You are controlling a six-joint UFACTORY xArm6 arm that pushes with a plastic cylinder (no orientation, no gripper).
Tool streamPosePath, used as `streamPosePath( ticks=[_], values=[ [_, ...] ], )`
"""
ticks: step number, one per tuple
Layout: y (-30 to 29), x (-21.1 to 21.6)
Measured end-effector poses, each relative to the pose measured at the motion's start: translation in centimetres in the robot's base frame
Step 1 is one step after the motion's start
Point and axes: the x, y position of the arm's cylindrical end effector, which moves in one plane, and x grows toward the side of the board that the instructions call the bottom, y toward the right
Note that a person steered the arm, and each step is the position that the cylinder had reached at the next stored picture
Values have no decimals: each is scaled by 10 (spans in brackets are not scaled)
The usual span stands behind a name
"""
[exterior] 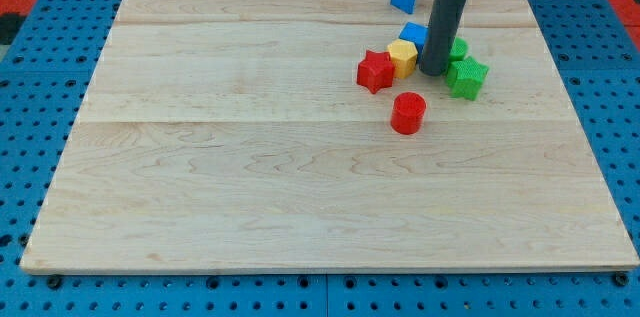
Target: Move the blue cube diagonally to the bottom right of the blue triangle
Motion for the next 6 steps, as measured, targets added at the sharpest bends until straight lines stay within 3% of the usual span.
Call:
streamPosePath(
  ticks=[1,2,3,6],
  values=[
    [-17,-27],
    [-30,10],
    [-75,-1],
    [-47,-52]
  ],
)
